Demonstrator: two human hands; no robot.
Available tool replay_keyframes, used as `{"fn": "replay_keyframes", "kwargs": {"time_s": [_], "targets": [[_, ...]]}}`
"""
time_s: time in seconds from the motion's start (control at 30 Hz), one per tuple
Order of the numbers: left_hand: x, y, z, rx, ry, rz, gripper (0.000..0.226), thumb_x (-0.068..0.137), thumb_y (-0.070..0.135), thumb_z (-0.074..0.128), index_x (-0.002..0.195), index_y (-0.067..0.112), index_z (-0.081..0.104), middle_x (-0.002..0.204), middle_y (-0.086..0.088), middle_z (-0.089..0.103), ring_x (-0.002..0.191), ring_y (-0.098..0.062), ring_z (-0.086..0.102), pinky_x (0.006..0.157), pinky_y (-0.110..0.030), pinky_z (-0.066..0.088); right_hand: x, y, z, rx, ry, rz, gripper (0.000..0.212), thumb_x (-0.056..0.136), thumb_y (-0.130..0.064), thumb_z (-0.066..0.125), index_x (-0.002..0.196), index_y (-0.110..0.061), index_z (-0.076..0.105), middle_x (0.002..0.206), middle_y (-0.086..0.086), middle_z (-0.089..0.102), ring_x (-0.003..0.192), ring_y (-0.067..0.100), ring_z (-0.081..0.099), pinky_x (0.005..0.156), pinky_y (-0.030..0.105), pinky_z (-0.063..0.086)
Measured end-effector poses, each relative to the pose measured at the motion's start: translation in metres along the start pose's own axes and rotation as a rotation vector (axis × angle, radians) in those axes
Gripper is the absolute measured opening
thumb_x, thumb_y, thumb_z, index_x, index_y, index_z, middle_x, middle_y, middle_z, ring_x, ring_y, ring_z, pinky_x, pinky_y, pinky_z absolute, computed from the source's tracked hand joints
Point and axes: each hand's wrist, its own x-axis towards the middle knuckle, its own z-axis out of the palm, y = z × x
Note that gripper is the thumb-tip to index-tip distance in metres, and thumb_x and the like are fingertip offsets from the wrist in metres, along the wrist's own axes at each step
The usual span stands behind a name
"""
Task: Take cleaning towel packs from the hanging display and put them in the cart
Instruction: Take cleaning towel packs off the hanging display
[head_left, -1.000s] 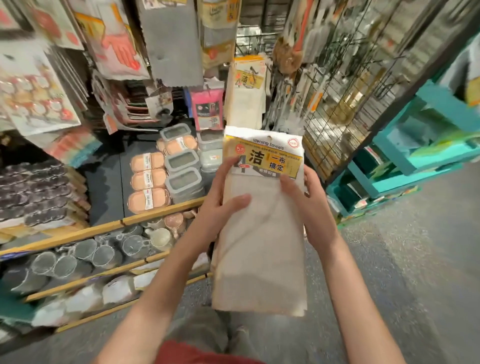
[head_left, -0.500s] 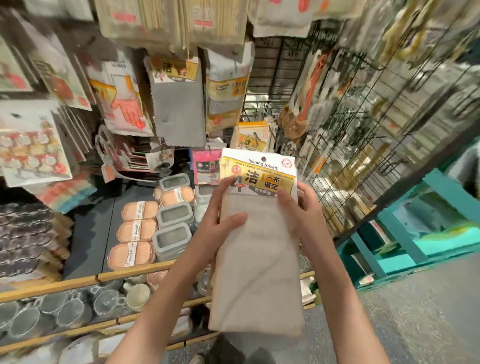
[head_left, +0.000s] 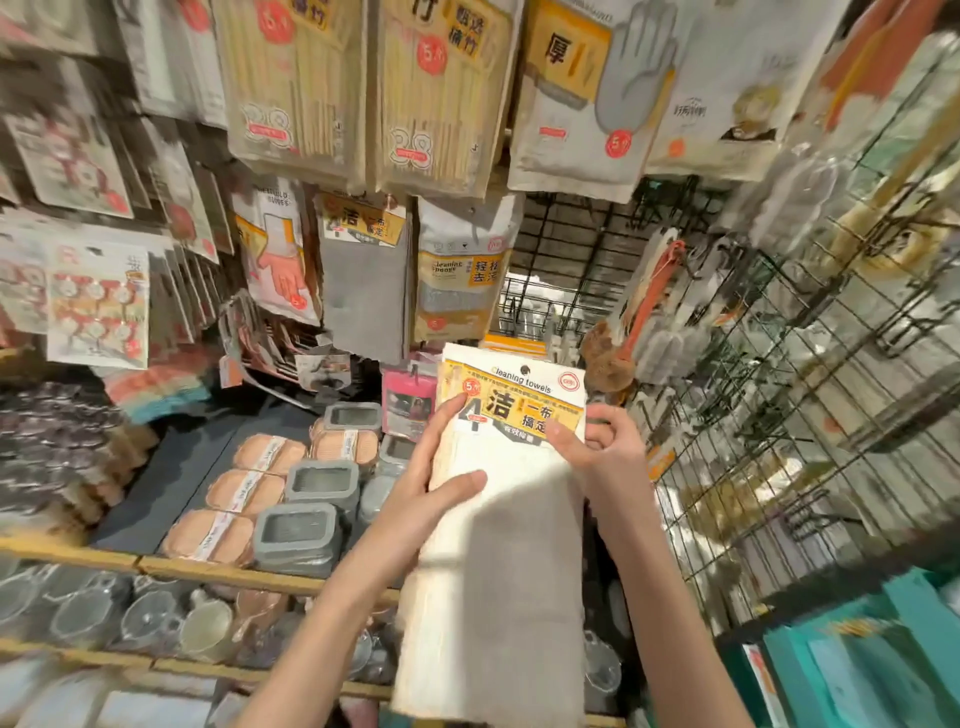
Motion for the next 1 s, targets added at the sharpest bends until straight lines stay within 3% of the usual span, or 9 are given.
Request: {"fn": "replay_keyframes", "kwargs": {"time_s": [0.1, 0.23, 0.33, 0.47, 0.53, 0.7, 0.83, 1.0], "targets": [[0.004, 0.001, 0.005, -0.025, 0.035, -0.023, 0.074, 0.072, 0.023, 0.070, 0.127, 0.062, 0.040, 0.142, 0.026, 0.041, 0.132, -0.001, 0.040, 0.105, -0.027, 0.038, 0.015, -0.001, -0.002, 0.026, -0.056, -0.016, 0.031, 0.075, -0.004, 0.075, 0.090, -0.019, 0.051, 0.079, 0.012, 0.065, 0.059, 0.006, 0.062, 0.053, 0.017, 0.048], [0.010, -0.002, 0.003, -0.007, 0.063, -0.045, 0.078, 0.069, 0.033, 0.071, 0.132, 0.061, 0.035, 0.147, 0.020, 0.038, 0.132, -0.005, 0.041, 0.107, -0.035, 0.038, 0.029, -0.001, 0.003, 0.058, -0.095, 0.010, 0.033, 0.076, -0.002, 0.074, 0.089, -0.021, 0.049, 0.075, 0.010, 0.063, 0.057, 0.007, 0.061, 0.056, 0.020, 0.048], [0.019, -0.001, -0.005, -0.003, 0.053, -0.060, 0.079, 0.071, 0.028, 0.073, 0.132, 0.061, 0.034, 0.142, 0.028, 0.039, 0.129, -0.001, 0.044, 0.101, -0.027, 0.044, 0.037, 0.001, 0.009, 0.088, -0.113, 0.009, 0.033, 0.077, 0.001, 0.071, 0.088, -0.019, 0.047, 0.070, 0.006, 0.064, 0.057, 0.007, 0.061, 0.055, 0.021, 0.048], [0.033, 0.004, -0.013, -0.007, 0.043, -0.074, 0.080, 0.076, 0.017, 0.071, 0.133, 0.055, 0.028, 0.128, 0.036, 0.049, 0.115, 0.007, 0.053, 0.083, -0.015, 0.049, 0.044, 0.003, 0.013, 0.176, -0.139, -0.005, 0.031, 0.079, 0.007, 0.068, 0.089, -0.013, 0.047, 0.061, -0.003, 0.067, 0.058, 0.008, 0.064, 0.053, 0.019, 0.049], [0.038, 0.005, -0.015, 0.005, 0.063, -0.075, 0.078, 0.081, 0.007, 0.070, 0.130, 0.051, 0.029, 0.123, 0.034, 0.052, 0.107, 0.012, 0.056, 0.077, -0.012, 0.048, 0.047, 0.004, 0.015, 0.211, -0.156, -0.010, 0.030, 0.079, 0.008, 0.066, 0.089, -0.012, 0.046, 0.066, 0.001, 0.067, 0.061, 0.010, 0.065, 0.055, 0.019, 0.050], [0.045, -0.003, -0.024, 0.015, 0.160, -0.103, 0.072, 0.078, 0.008, 0.075, 0.123, 0.052, 0.040, 0.114, 0.033, 0.057, 0.103, 0.006, 0.060, 0.079, -0.019, 0.053, 0.057, 0.004, 0.026, 0.242, -0.198, -0.002, 0.032, 0.082, 0.011, 0.061, 0.090, -0.013, 0.042, 0.081, 0.009, 0.063, 0.064, 0.005, 0.066, 0.057, 0.016, 0.050], [0.053, -0.006, -0.023, 0.056, 0.231, -0.071, 0.067, 0.081, 0.003, 0.069, 0.129, 0.039, 0.039, 0.122, 0.025, 0.049, 0.090, 0.023, 0.054, 0.070, -0.005, 0.047, 0.067, 0.006, 0.032, 0.272, -0.245, -0.013, 0.030, 0.084, 0.010, 0.058, 0.094, -0.012, 0.039, 0.094, 0.017, 0.065, 0.080, 0.018, 0.067, 0.066, 0.022, 0.054], [0.066, -0.013, -0.029, 0.080, 0.274, -0.044, 0.070, 0.072, 0.014, 0.078, 0.127, 0.039, 0.043, 0.132, 0.019, 0.046, 0.097, 0.023, 0.051, 0.072, -0.003, 0.044, 0.082, 0.014, 0.040, 0.225, -0.226, -0.053, 0.031, 0.083, 0.007, 0.063, 0.099, -0.010, 0.042, 0.107, 0.026, 0.061, 0.094, 0.023, 0.064, 0.076, 0.021, 0.053]]}}
